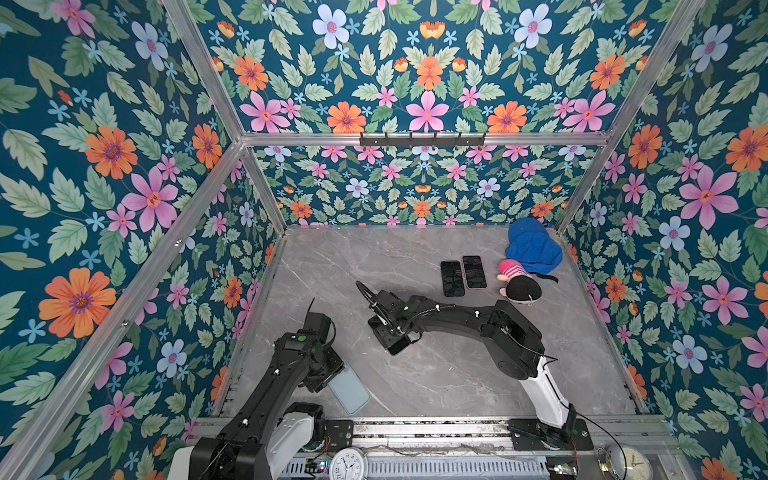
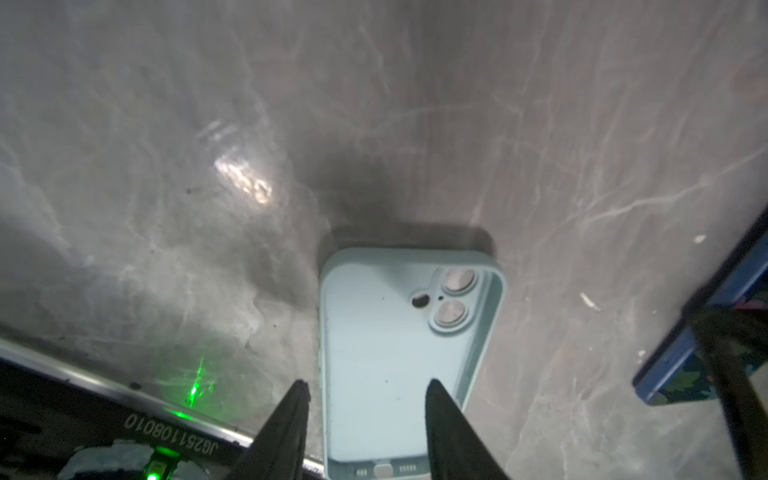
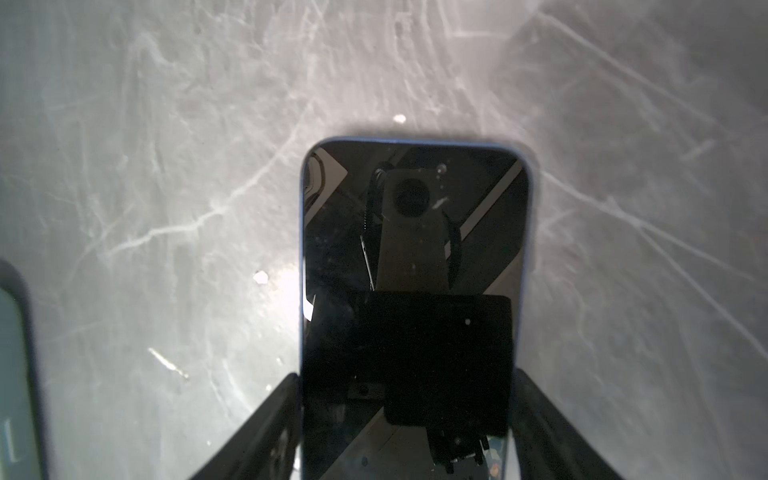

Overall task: Put the phone into the phone case
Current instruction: 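Grasp the black phone with the right gripper while the left grasps the light-blue case, then lift the black phone with the right gripper while the left holds the light-blue case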

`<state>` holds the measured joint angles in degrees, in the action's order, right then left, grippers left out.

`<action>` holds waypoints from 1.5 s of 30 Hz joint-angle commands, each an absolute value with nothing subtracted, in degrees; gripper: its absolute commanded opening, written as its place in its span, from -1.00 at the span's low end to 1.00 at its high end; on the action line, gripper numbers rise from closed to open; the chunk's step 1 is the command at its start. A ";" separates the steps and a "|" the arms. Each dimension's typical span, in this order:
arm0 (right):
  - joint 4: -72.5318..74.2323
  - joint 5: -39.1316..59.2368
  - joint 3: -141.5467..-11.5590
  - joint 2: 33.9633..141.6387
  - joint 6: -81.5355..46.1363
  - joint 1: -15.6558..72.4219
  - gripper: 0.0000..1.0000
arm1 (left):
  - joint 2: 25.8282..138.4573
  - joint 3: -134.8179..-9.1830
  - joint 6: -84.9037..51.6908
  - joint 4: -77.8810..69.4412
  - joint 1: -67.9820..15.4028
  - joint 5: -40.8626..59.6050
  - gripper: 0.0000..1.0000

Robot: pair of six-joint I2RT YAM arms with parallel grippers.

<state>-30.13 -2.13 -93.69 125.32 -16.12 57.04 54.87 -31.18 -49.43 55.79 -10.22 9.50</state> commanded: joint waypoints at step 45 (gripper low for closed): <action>-17.27 3.96 -57.66 93.10 -15.35 44.99 0.40 | 99.23 -57.63 -54.86 30.17 -30.62 14.38 -0.84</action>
